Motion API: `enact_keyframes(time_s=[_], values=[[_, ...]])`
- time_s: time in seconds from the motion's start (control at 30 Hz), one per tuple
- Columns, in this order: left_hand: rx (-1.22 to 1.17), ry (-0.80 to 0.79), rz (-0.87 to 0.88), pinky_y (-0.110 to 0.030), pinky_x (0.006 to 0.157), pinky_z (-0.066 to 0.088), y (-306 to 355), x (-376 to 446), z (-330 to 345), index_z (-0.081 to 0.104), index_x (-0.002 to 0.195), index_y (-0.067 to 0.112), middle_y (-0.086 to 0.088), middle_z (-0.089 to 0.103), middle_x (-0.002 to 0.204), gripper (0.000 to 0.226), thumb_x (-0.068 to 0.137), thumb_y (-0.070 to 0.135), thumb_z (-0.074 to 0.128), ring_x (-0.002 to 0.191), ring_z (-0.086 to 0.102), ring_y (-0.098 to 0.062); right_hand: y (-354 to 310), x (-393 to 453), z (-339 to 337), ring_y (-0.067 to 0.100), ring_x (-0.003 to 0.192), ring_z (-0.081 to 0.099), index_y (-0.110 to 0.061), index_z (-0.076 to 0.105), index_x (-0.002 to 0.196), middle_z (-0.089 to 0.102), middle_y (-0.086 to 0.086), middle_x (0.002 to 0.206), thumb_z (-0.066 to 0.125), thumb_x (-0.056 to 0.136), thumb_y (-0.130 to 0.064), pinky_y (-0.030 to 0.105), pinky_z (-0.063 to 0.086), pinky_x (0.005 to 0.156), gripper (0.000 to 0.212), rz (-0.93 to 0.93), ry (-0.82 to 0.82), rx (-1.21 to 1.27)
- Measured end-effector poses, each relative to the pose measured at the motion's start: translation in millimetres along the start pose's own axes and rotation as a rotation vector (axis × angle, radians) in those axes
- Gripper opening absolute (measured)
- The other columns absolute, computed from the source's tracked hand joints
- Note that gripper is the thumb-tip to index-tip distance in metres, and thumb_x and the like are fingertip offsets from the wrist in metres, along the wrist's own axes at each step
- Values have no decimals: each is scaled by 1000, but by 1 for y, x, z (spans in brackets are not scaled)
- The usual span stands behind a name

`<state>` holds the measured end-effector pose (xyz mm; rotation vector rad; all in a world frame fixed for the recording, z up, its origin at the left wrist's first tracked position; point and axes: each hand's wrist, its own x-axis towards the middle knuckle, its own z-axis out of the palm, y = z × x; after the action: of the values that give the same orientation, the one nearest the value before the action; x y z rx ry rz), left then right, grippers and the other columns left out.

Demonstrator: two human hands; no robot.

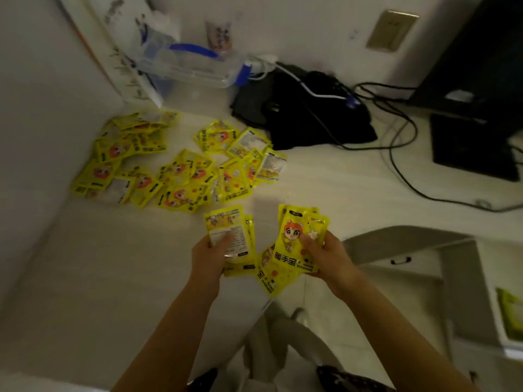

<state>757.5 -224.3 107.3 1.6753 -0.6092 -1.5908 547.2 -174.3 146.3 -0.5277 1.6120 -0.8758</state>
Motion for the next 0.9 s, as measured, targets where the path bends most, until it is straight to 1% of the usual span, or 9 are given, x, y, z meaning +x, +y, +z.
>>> enact_keyframes(time_s=[0.07,0.17,0.27,0.4,0.47,0.57,0.63,0.8,0.9], values=[[57,-67,20,-53,85,55,-4,-6,20,71,98,13,-15,73,97,13,86,15,67,90,70,-33,7,-11,-20,26,96,70,-20,59,114,71,7,108,55,94,-27,47,58,78,22,-10,58,29],[146,-155,39,-54,86,54,-15,-17,52,71,96,13,-15,73,96,11,85,13,67,91,70,-33,21,-29,-53,23,90,70,-21,59,110,71,7,104,55,94,-25,43,59,73,17,-33,146,89],[238,-246,50,-56,85,54,-31,-30,86,71,98,11,-15,74,95,14,84,13,68,90,70,-34,42,-46,-91,25,93,70,-18,59,115,71,8,106,57,93,-26,42,59,71,23,-35,233,140],[368,-391,59,-48,82,57,-61,-66,135,71,98,11,-12,74,92,14,85,14,68,88,71,-32,76,-77,-143,26,96,70,-16,57,118,70,9,109,57,93,-29,45,60,74,29,-18,337,197],[425,-444,52,-45,80,57,-79,-87,160,71,97,11,-10,75,91,14,84,14,69,86,72,-30,92,-95,-170,26,94,70,-16,59,115,71,9,107,56,94,-28,45,60,74,25,-23,384,219],[502,-502,33,-45,82,57,-109,-119,196,70,97,13,-9,75,91,14,83,15,71,85,72,-28,121,-122,-215,27,92,71,-21,62,104,72,9,102,56,94,-25,50,58,77,13,-22,468,232],[545,-526,23,-45,82,57,-132,-143,220,69,97,13,-10,74,92,16,81,16,72,86,71,-27,140,-140,-247,27,92,71,-23,61,102,72,10,102,55,94,-24,50,58,78,10,-21,496,240],[601,-569,6,-42,80,57,-192,-206,276,68,92,14,-8,75,89,16,78,13,75,84,71,-27,186,-182,-324,21,85,70,-18,55,111,70,7,99,54,95,-23,38,60,69,17,23,557,300],[639,-602,-14,-43,81,57,-221,-235,305,68,91,16,-7,75,88,15,77,12,75,84,71,-26,206,-200,-363,19,80,67,-17,53,114,68,5,94,55,95,-22,39,59,70,20,41,608,324]])
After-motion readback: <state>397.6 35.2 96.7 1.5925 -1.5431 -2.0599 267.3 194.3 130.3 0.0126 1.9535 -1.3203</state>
